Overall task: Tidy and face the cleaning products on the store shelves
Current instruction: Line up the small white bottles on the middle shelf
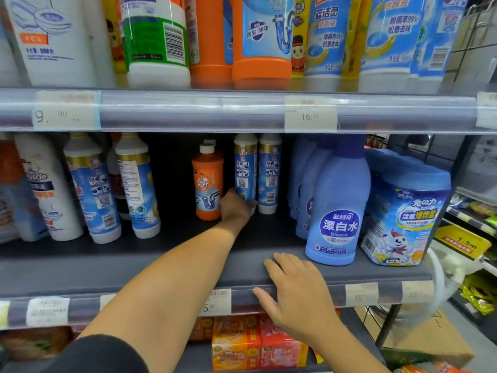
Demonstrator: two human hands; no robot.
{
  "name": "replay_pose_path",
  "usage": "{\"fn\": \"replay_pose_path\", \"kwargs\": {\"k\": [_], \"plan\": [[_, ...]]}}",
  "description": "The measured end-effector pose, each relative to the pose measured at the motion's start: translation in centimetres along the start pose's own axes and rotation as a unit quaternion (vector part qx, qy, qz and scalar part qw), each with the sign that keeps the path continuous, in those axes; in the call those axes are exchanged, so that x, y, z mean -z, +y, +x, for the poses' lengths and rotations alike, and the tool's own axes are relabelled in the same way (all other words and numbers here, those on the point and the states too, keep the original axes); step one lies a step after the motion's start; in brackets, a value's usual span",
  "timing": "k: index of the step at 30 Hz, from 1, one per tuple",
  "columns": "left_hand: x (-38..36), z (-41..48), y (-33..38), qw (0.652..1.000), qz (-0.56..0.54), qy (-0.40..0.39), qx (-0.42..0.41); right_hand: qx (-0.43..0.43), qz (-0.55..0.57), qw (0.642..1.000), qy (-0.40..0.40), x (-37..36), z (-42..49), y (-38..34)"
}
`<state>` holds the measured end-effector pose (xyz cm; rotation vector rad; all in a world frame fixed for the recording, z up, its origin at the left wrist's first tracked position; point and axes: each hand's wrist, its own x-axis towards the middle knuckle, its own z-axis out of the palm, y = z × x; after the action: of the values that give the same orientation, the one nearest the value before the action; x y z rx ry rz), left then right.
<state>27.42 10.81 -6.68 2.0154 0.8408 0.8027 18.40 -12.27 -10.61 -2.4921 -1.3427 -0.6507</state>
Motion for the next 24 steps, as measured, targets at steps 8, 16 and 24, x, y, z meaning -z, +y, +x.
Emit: {"fn": "replay_pose_path", "kwargs": {"k": [8, 16, 24], "plan": [[0.4, 0.2, 0.0, 0.997, 0.012, -0.054, 0.057, -0.007, 0.014, 1.0, -0.017, 0.2, 0.1, -0.1], [5.1, -4.8, -0.1, 0.974, 0.098, -0.203, -0.029, -0.038, 0.018, 0.996, -0.074, 0.8, 0.9, -0.8], [18.6, -10.6, -2.4, 0.922, 0.196, -0.301, -0.146, -0.068, 0.251, 0.962, -0.084, 2.9, 5.5, -5.9]]}}
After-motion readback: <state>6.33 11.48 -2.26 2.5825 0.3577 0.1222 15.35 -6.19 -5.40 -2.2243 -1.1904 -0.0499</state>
